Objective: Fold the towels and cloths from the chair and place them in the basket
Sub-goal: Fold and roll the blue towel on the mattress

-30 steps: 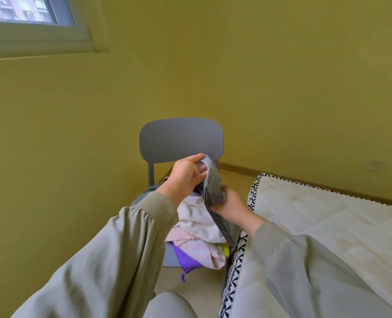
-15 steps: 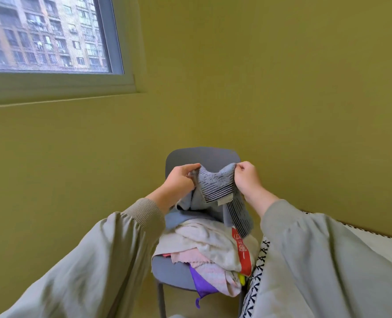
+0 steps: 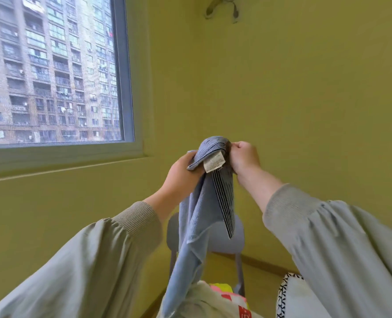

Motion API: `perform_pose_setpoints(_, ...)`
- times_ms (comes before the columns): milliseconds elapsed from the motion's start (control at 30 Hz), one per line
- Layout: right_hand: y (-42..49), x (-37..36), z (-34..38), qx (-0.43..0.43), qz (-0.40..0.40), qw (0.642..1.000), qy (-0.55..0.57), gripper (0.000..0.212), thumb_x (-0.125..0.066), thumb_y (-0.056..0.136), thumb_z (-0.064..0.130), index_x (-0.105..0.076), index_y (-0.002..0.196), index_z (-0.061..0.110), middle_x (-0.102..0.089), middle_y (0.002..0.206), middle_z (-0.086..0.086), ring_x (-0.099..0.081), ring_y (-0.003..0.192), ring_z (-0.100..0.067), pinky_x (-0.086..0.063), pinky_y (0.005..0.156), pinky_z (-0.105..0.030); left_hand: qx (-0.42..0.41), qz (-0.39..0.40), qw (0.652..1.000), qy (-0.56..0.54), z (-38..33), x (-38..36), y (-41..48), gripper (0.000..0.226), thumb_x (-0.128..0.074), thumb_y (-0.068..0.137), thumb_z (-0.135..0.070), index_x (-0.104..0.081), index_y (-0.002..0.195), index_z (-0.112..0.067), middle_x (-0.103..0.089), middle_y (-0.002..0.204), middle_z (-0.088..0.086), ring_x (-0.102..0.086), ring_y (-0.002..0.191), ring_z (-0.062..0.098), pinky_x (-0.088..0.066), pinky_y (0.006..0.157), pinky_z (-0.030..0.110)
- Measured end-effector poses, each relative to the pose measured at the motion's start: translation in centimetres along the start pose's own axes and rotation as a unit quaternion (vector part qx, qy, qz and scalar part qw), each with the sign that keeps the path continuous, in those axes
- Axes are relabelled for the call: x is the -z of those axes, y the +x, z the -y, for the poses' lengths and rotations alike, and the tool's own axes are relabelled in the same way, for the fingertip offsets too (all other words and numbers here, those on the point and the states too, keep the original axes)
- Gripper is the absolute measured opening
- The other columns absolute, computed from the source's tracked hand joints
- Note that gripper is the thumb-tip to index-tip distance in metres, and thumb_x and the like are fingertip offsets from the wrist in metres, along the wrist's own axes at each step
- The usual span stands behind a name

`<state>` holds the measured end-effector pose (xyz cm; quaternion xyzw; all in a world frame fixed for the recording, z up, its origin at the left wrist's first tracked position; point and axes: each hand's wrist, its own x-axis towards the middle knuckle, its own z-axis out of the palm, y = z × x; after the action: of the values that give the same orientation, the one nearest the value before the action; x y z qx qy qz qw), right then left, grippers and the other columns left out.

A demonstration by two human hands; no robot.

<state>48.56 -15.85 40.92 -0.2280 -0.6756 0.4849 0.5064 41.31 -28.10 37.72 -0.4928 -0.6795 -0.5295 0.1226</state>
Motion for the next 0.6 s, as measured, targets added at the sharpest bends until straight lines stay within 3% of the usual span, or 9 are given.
perform_pose_setpoints(67, 0.4, 0.5, 1.7, 0.011, -0.013, 1.0, 0.022, 0.021, -0.049, 0.09, 0.01, -0.057, 0.072, 0.013, -0.054, 0.07, -0.003, -0.044, 0.062, -0.017, -0.034, 0.045, -0.021, 0.008, -0.014, 0.999, -0.031, -1.3, 0.7, 1.1, 0.016, -0.05, 0.093, -0.014, -0.062, 0.103, -0.018, -0.063, 0.091, -0.006, -0.054, 0.081, 0.009, -0.041, 0.07, 0.023)
perform_pose_setpoints(133, 0.6, 0.9, 3.0, 0.015, -0.021, 0.999, 0.04, 0.032, -0.047, 0.089, 0.006, -0.044, 0.059, 0.017, -0.042, 0.059, 0.002, -0.035, 0.054, -0.014, -0.029, 0.042, -0.022, 0.02, -0.034, 0.997, -0.072, -2.4, 1.3, 1.9, 0.017, -0.048, 0.095, -0.015, -0.057, 0.081, -0.02, -0.053, 0.071, -0.004, -0.043, 0.062, 0.009, -0.036, 0.056, 0.021)
perform_pose_setpoints(200, 0.8, 1.1, 4.0, 0.012, -0.031, 0.998, 0.046, 0.032, -0.047, 0.088, 0.007, -0.043, 0.059, 0.018, -0.043, 0.059, 0.002, -0.039, 0.058, -0.017, -0.033, 0.05, -0.026, 0.029, -0.072, 0.993, -0.094, -3.4, 2.0, 2.4, 0.024, -0.05, 0.095, -0.023, -0.054, 0.072, -0.018, -0.047, 0.067, -0.001, -0.035, 0.057, 0.01, -0.029, 0.052, 0.024)
perform_pose_setpoints(300, 0.8, 1.3, 4.7, 0.012, -0.018, 0.999, 0.032, 0.018, -0.05, 0.091, 0.013, -0.058, 0.076, 0.014, -0.056, 0.072, -0.003, -0.05, 0.072, -0.019, -0.04, 0.064, -0.028, 0.075, -0.141, 0.981, -0.112, -4.4, 3.2, 3.1, 0.04, -0.052, 0.097, -0.031, -0.054, 0.063, -0.011, -0.045, 0.058, -0.002, -0.035, 0.049, 0.008, -0.027, 0.04, 0.015)
perform_pose_setpoints(400, 0.4, 1.5, 4.1, 0.035, 0.027, 0.999, -0.009, 0.016, -0.051, 0.095, 0.018, -0.064, 0.094, 0.01, -0.063, 0.089, -0.007, -0.056, 0.085, -0.02, -0.047, 0.076, -0.032, 0.108, -0.158, 0.968, -0.164, -4.3, 4.2, 3.3, 0.036, -0.052, 0.097, -0.031, -0.058, 0.065, -0.017, -0.056, 0.064, -0.006, -0.049, 0.06, 0.006, -0.039, 0.05, 0.016)
perform_pose_setpoints(500, -0.9, 2.2, 3.8, 0.076, 0.089, 0.992, -0.044, 0.034, -0.05, 0.096, 0.038, -0.062, 0.091, 0.006, -0.067, 0.101, -0.014, -0.06, 0.093, -0.024, -0.045, 0.084, -0.032, 0.119, -0.155, 0.965, -0.173, -3.8, 4.7, 2.9, 0.028, -0.052, 0.097, -0.03, -0.063, 0.074, -0.018, -0.062, 0.073, -0.005, -0.056, 0.069, 0.01, -0.046, 0.062, 0.024)
perform_pose_setpoints(533, -1.4, 2.5, 3.8, 0.09, 0.11, 0.988, -0.066, 0.047, -0.048, 0.093, 0.048, -0.061, 0.09, 0.003, -0.067, 0.098, -0.016, -0.061, 0.092, -0.026, -0.046, 0.083, -0.032, 0.121, -0.153, 0.967, -0.164, -3.7, 4.8, 2.8, 0.028, -0.053, 0.097, -0.029, -0.064, 0.075, -0.017, -0.063, 0.073, -0.005, -0.056, 0.068, 0.009, -0.046, 0.062, 0.025)
perform_pose_setpoints(600, -2.7, 2.8, 4.0, 0.111, 0.162, 0.974, -0.112, 0.055, -0.047, 0.085, 0.062, -0.056, 0.083, 0.007, -0.059, 0.073, -0.004, -0.055, 0.073, -0.021, -0.043, 0.067, -0.03, 0.122, -0.156, 0.969, -0.146, -3.4, 4.8, 2.5, 0.03, -0.054, 0.096, -0.03, -0.063, 0.072, -0.015, -0.061, 0.069, -0.003, -0.054, 0.065, 0.01, -0.044, 0.061, 0.025)
